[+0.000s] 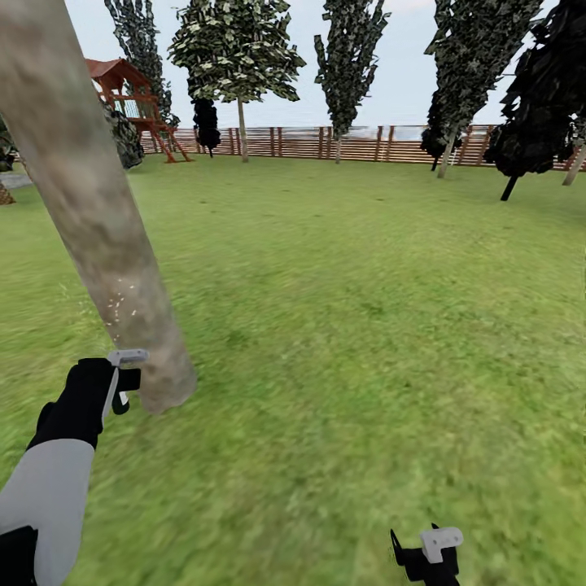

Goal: In the garden, pick up the pesticide atomizer on the floor and spray pesticide onto both trees until each tree trunk is fully covered.

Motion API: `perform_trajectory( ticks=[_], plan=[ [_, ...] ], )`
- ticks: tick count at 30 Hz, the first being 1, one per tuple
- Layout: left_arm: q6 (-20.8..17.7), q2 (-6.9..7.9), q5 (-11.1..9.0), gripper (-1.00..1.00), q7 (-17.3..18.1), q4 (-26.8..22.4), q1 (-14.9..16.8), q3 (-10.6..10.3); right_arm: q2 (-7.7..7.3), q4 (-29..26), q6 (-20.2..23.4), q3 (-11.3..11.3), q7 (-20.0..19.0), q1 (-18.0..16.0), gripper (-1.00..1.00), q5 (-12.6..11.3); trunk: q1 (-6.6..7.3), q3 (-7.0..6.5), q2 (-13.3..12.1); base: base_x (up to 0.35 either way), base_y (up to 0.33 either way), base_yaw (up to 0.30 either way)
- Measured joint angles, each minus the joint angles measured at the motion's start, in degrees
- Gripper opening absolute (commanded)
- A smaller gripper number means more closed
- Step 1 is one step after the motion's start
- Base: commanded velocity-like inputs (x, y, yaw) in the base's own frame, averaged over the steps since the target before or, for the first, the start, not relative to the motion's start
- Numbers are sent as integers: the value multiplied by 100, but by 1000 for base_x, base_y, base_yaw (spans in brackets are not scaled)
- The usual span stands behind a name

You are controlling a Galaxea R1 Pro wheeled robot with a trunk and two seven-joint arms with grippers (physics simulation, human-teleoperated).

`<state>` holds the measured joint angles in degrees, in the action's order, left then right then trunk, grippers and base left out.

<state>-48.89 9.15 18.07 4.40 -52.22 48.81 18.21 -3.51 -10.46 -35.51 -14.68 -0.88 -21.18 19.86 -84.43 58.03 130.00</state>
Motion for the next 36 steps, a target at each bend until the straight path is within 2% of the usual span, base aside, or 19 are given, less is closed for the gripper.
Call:
perform_trajectory(
  ticks=[10,13,15,18,29,30,32,36],
  plan=[
    [-1,60,24,-100,-27,2,-96,38,6,0,0,0,0,0,100,0,0,0,0,120,-246,53],
    [3,198,52,-100,-57,5,-232,72,8,0,0,0,0,0,100,0,0,0,0,238,-190,266],
    [18,229,15,-100,-67,10,-404,74,8,0,0,0,0,0,100,0,0,1,0,240,-188,275],
    [29,236,9,-100,-70,7,-540,76,8,0,0,0,0,0,100,0,0,0,0,245,-181,225],
    [28,230,5,-100,-88,3,-557,74,8,0,0,0,0,0,100,0,0,0,0,272,-79,36],
    [28,229,2,-100,-88,7,-582,72,8,0,0,0,0,0,100,0,0,0,0,16,0,257],
    [46,213,9,-100,-95,11,-834,72,8,0,0,0,0,0,100,0,0,1,0,3,0,274],
    [50,229,6,-100,-97,1,-902,79,8,0,0,-1,0,0,100,0,0,0,0,0,0,277]
  ],
)
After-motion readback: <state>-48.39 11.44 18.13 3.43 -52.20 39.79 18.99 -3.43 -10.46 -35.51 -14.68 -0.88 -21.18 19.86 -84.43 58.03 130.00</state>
